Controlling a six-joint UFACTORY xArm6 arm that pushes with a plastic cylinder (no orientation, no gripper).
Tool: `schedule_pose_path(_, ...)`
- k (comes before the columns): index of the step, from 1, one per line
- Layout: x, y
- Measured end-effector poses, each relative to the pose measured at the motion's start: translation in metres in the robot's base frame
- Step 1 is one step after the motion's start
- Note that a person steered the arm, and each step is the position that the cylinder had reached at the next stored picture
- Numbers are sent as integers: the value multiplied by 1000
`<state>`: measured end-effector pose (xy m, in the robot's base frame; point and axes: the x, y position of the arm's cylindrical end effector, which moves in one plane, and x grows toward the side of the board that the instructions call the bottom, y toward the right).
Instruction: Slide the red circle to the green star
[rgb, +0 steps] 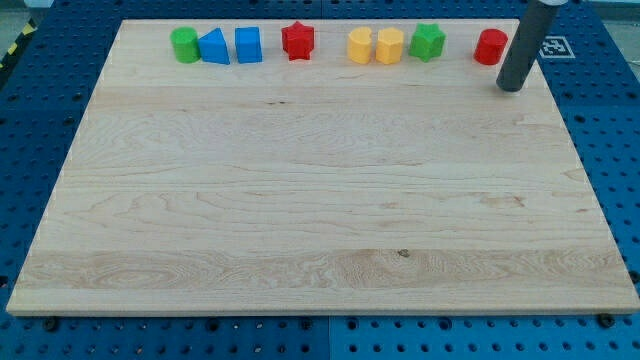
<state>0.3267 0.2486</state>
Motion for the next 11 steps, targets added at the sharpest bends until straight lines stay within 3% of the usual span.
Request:
schedule_pose_path(8, -70, 20)
schedule_pose_path(10, -63, -41)
schedule_pose_path(11, -76, -40)
